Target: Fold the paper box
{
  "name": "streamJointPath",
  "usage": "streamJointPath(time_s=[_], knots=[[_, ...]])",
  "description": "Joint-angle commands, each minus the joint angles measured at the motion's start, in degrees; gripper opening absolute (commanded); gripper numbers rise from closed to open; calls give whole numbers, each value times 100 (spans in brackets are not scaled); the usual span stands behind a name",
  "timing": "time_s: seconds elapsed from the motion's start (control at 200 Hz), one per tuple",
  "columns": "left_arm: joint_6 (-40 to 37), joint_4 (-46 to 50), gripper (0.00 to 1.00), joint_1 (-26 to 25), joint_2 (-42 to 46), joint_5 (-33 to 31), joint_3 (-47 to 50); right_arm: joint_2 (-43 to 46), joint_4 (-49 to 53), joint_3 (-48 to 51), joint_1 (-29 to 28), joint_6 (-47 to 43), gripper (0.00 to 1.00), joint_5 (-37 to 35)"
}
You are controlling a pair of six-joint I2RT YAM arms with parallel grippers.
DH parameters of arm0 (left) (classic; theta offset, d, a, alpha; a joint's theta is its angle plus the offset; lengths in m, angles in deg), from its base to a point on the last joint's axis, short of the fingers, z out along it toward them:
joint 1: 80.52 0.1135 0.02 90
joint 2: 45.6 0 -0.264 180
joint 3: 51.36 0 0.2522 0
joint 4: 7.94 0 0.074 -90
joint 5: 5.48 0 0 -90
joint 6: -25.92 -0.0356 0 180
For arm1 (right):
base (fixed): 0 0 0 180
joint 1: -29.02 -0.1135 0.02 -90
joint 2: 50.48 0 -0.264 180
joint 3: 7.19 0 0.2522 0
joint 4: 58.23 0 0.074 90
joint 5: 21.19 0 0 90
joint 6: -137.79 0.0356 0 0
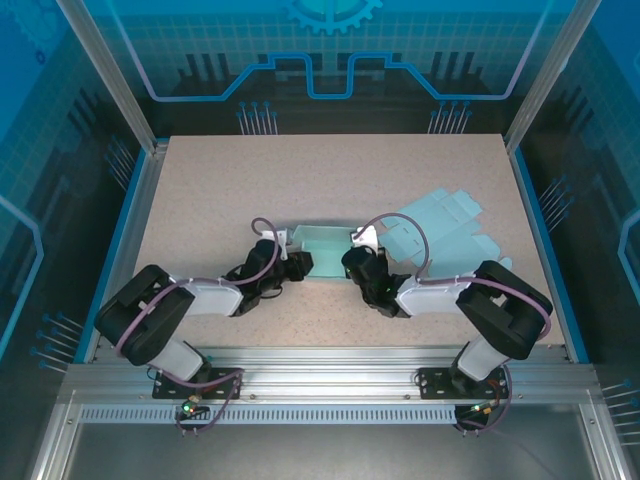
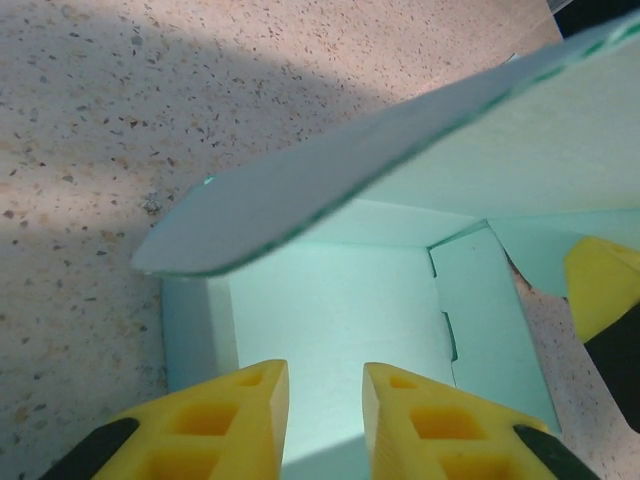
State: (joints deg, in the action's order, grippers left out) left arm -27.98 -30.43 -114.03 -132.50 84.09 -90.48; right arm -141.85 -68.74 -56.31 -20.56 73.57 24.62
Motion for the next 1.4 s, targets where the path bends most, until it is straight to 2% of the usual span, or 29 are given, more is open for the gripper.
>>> streamJointPath(time_s=[0.0,0.17,0.275,0.435,0.535,0.65,0.74,0.815,0.925,1.076,1.141,1.251,1.396], knots=[[26,639,31,-59,417,-92,337,-299,852,283,-169,172,0,333],[-171,1387,52,-61,1420,-292,340,-319,847,247,-223,192,0,241],[-382,1964,59,-62,2107,-518,245,-315,1082,133,-226,134,0,219],[-900,2952,66,-53,3000,-1085,72,-198,1222,18,-227,18,0,213],[-1804,3498,72,-7,3271,-1223,-253,-73,1322,-28,-227,-81,0,233],[-3163,4314,74,197,3144,-1210,-997,123,1458,-59,-235,-158,16,257],[-3772,4537,75,617,2976,-878,-1461,282,1536,-68,-231,-214,29,258],[-4160,4591,75,1097,2810,-33,-1821,449,1679,-107,-236,-258,38,290],[-4771,4721,76,1542,2426,846,-2374,771,1981,-204,-238,-307,53,325],[-5168,5651,76,1792,1681,1311,-3531,1421,2927,-568,-252,-308,70,441],[-5463,6020,76,1802,1432,1536,-3883,1726,3525,-826,-254,-293,74,510],[-5903,6489,76,1805,1136,1825,-4193,2200,4365,-1274,-219,-307,75,775],[-5918,6170,74,1954,967,1958,-3968,2405,5351,-1981,60,-329,73,1385]])
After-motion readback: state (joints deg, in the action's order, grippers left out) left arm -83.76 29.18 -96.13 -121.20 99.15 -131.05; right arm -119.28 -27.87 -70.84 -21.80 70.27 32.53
